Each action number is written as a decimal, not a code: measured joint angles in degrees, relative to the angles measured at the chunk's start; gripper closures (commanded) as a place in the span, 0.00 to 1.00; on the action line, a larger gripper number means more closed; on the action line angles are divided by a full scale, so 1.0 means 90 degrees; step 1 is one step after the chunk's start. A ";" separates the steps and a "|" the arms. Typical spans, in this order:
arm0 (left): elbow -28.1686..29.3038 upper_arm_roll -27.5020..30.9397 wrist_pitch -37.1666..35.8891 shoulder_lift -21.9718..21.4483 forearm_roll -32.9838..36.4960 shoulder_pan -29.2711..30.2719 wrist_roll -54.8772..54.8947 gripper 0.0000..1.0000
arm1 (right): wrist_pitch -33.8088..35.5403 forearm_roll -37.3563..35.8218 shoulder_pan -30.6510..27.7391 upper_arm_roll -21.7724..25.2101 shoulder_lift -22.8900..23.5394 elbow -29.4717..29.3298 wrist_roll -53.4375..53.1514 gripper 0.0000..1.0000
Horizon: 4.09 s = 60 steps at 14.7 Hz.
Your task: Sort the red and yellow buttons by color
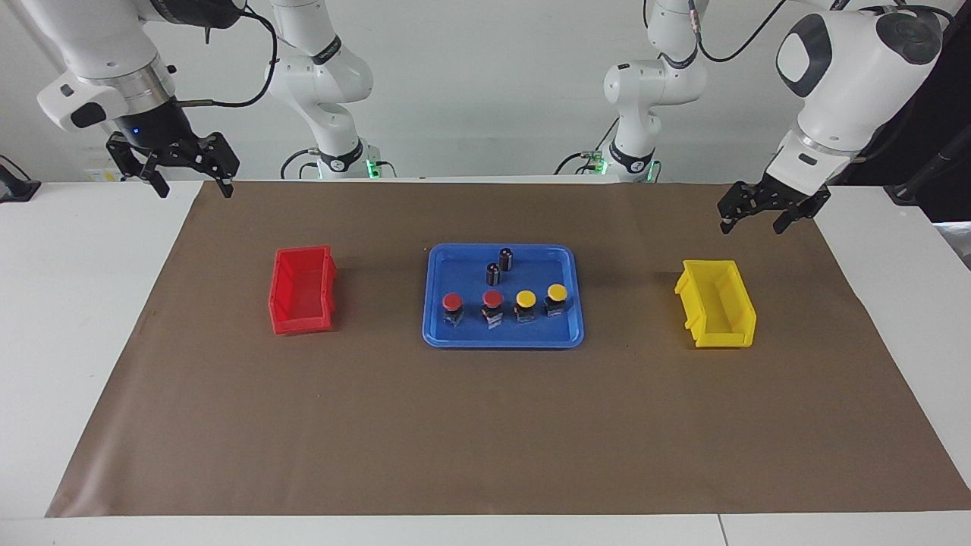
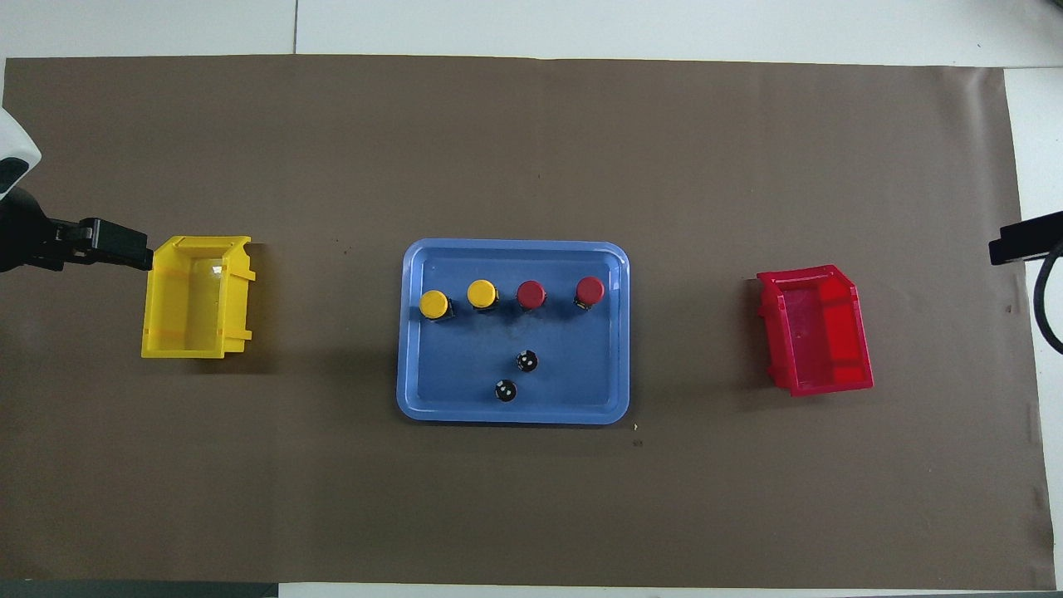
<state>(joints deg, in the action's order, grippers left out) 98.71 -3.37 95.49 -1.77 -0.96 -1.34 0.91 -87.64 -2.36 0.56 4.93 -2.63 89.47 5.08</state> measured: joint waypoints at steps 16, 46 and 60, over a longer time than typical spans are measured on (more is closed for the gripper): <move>0.0000 -0.0014 0.0000 0.0000 0.0000 -0.0017 0.0000 0.00 | -0.0001 0.0000 0.0073 -0.0015 0.0010 0.0044 0.0000 0.00; 0.0085 0.0056 0.0044 -0.0053 0.0000 -0.0042 -0.0157 0.00 | -0.3880 -0.0196 0.1914 -0.1833 0.2156 0.1562 -0.4590 0.09; 0.0399 0.0062 0.0500 -0.0145 0.0000 0.0113 -0.0168 0.00 | -0.4387 -0.0321 0.2033 -0.1831 0.2437 0.1844 -0.4598 0.33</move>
<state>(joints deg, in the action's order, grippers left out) 102.30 -2.81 99.99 -3.08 -0.96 -0.32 -0.59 -127.13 -5.25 18.85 -11.55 19.30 106.06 -36.31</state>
